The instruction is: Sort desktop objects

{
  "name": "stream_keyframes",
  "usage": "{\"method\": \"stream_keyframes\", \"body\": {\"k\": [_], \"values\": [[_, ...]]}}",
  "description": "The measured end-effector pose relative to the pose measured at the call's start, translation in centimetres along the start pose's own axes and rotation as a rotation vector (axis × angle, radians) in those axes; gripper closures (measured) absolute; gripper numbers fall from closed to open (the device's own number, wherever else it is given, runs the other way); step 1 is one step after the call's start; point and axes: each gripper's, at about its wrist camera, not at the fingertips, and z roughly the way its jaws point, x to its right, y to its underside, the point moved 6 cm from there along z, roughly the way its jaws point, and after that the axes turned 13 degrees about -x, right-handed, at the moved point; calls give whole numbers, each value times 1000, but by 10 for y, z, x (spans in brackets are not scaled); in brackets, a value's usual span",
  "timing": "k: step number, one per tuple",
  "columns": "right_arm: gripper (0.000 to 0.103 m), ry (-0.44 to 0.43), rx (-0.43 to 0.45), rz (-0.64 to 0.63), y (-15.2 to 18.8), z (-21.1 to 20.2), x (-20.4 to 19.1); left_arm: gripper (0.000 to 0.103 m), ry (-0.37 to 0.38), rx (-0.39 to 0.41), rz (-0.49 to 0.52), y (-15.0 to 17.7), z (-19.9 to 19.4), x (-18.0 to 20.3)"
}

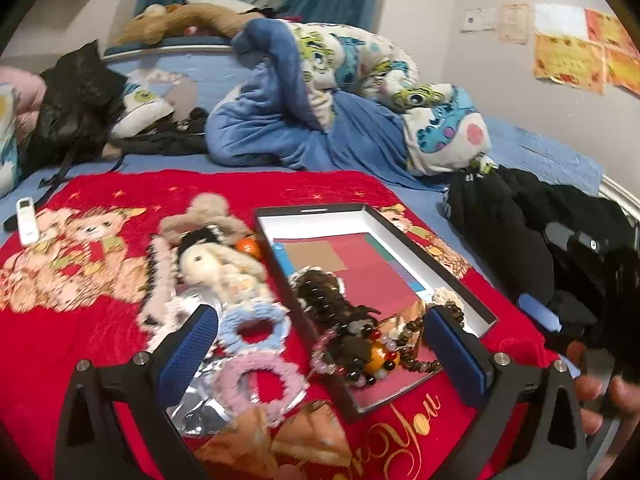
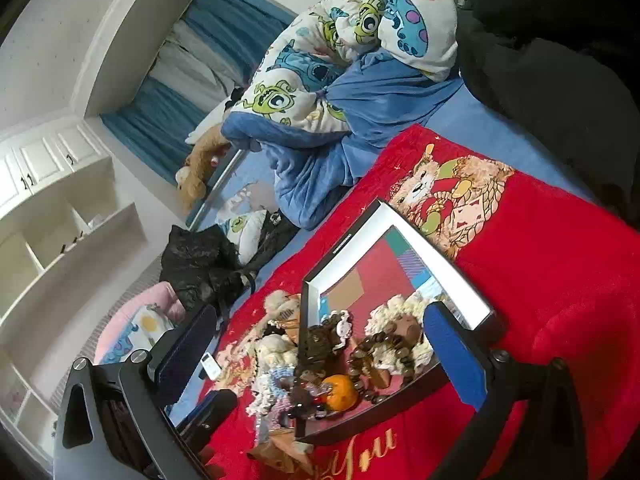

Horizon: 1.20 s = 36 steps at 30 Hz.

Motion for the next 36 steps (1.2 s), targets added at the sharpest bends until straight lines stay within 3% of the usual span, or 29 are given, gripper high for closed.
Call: {"method": "stream_keyframes", "body": {"k": [13, 19, 25, 31, 36], "values": [[0, -19, -87, -138, 46, 32, -60, 0, -122, 69, -70, 18, -67, -48], [0, 49, -109, -238, 70, 47, -85, 0, -221, 67, -11, 39, -78, -60], [0, 131, -133, -316, 88, 57, -95, 0, -259, 37, -14, 52, -80, -75], [0, 256, -141, -425, 103, 61, -99, 0, -187, 41, -12, 55, -80, -80], [0, 297, -116, -430, 107, 59, -92, 0, -194, 85, -10, 56, -83, -77]]}}
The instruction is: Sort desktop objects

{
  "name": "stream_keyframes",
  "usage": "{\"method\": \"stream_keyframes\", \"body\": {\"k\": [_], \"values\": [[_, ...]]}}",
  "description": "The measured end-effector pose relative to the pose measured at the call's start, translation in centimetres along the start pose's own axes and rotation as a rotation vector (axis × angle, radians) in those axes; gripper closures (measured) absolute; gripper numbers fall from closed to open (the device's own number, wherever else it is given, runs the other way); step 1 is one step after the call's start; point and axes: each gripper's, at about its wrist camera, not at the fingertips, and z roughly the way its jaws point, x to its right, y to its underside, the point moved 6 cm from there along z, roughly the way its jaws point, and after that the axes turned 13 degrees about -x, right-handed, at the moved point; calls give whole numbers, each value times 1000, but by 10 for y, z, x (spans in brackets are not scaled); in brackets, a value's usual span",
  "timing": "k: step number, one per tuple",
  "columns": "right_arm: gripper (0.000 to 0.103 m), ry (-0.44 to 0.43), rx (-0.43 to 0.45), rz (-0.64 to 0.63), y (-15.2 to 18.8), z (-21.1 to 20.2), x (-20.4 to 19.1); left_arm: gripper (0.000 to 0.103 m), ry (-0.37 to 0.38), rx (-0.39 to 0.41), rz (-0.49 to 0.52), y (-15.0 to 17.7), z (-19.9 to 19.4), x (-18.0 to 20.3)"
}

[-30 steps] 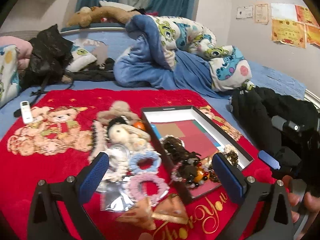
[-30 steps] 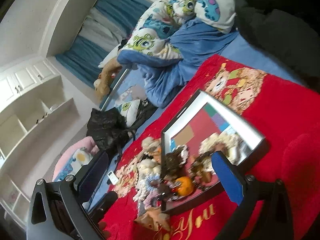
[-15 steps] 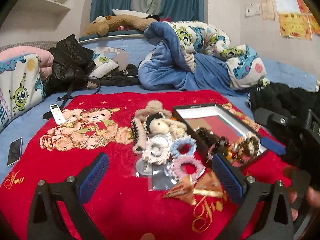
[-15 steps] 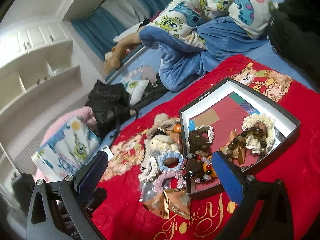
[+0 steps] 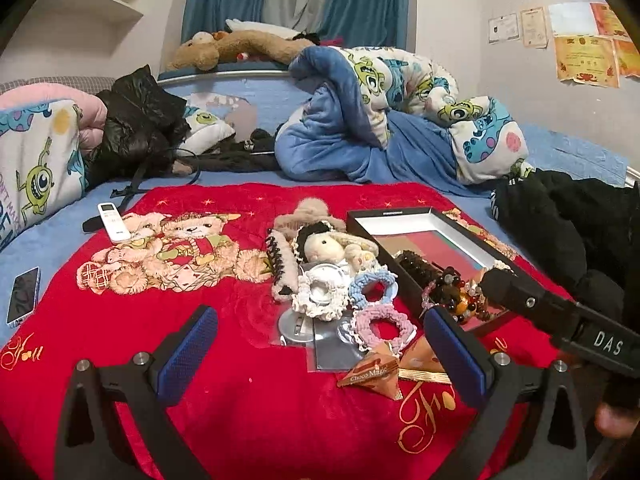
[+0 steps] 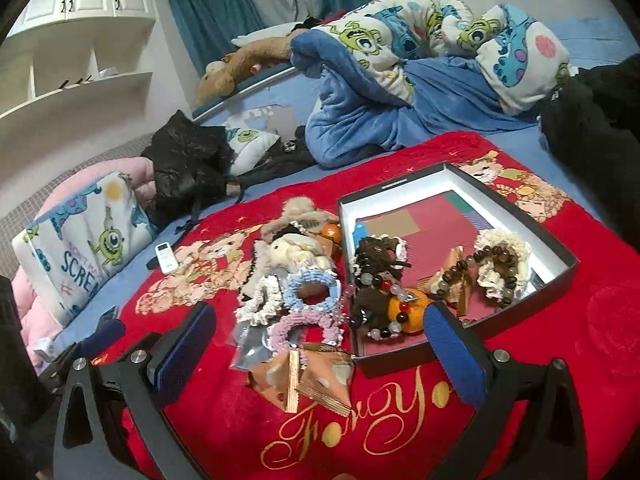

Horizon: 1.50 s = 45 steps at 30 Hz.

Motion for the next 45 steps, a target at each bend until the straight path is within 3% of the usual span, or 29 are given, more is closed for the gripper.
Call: {"method": "stream_keyframes", "body": {"k": [6, 13, 20, 24, 36, 45], "values": [[0, 183, 18, -47, 7, -4, 11, 0, 18, 10, 30, 6, 5, 13], [0, 407, 110, -106, 17, -13, 24, 0, -33, 51, 60, 14, 10, 25], [0, 340, 72, -73, 25, -4, 32, 0, -92, 41, 70, 24, 22, 23], [0, 303, 64, -44, 27, -6, 38, 0, -71, 35, 39, 24, 23, 15], [0, 366, 48, -140, 33, 5, 20, 0, -65, -3, 36, 25, 30, 13], [0, 345, 34, -90, 32, 6, 31, 0, -61, -15, 41, 26, 32, 14]]}}
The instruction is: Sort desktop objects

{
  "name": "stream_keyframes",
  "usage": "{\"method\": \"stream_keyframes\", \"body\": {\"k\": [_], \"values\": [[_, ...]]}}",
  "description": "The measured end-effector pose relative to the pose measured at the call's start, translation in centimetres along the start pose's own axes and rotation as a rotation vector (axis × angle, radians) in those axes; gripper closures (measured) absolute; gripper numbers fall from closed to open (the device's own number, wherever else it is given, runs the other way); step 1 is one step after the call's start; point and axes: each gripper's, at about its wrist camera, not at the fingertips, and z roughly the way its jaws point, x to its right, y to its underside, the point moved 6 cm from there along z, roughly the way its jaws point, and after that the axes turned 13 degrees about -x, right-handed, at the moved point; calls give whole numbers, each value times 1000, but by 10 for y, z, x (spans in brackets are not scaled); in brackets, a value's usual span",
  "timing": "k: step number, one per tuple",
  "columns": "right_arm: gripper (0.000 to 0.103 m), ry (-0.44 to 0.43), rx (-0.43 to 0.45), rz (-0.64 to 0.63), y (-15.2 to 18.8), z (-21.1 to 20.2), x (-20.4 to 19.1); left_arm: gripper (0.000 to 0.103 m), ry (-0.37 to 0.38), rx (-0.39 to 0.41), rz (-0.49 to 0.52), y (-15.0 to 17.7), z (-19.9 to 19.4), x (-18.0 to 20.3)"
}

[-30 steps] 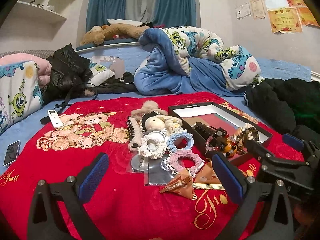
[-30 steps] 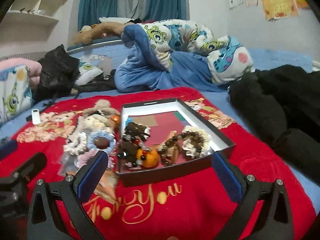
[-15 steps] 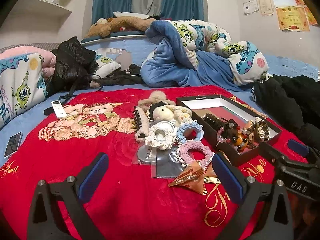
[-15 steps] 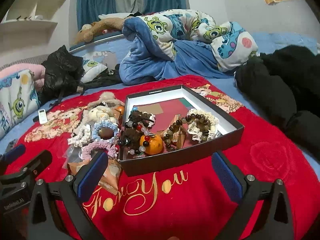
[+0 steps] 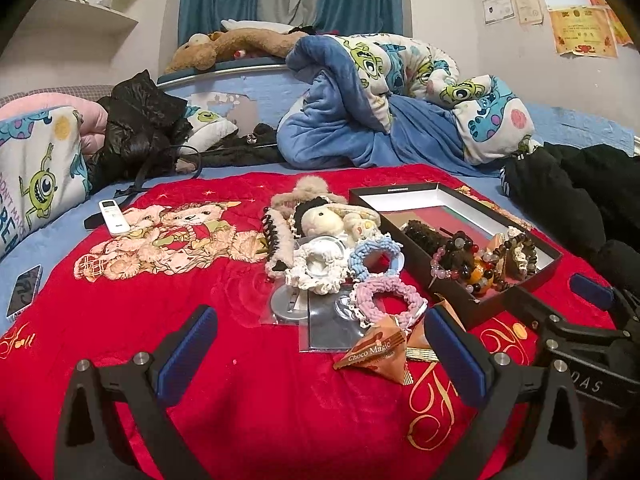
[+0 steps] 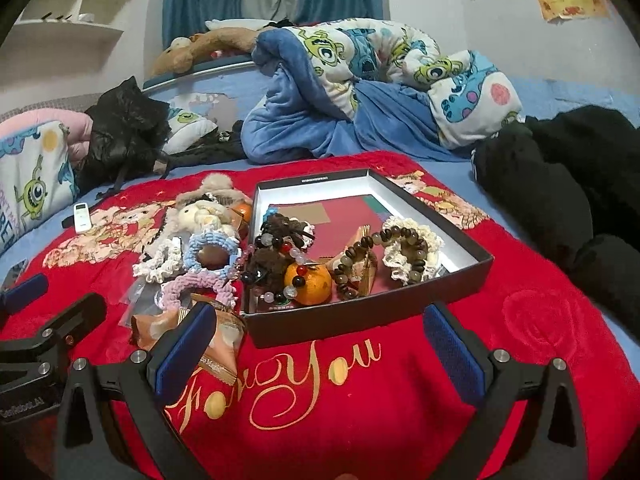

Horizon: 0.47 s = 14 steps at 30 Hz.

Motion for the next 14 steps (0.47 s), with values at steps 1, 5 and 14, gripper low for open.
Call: {"method": "stream_keyframes", "body": {"k": [1, 5, 14], "values": [[0, -3, -3, 2, 0, 1, 0, 0, 0, 0, 1, 0, 0, 0], [0, -3, -12, -7, 1, 3, -2, 0, 11, 11, 11, 0, -2, 2], [0, -7, -26, -4, 2, 7, -1, 0, 8, 8, 40, 0, -3, 8]]}}
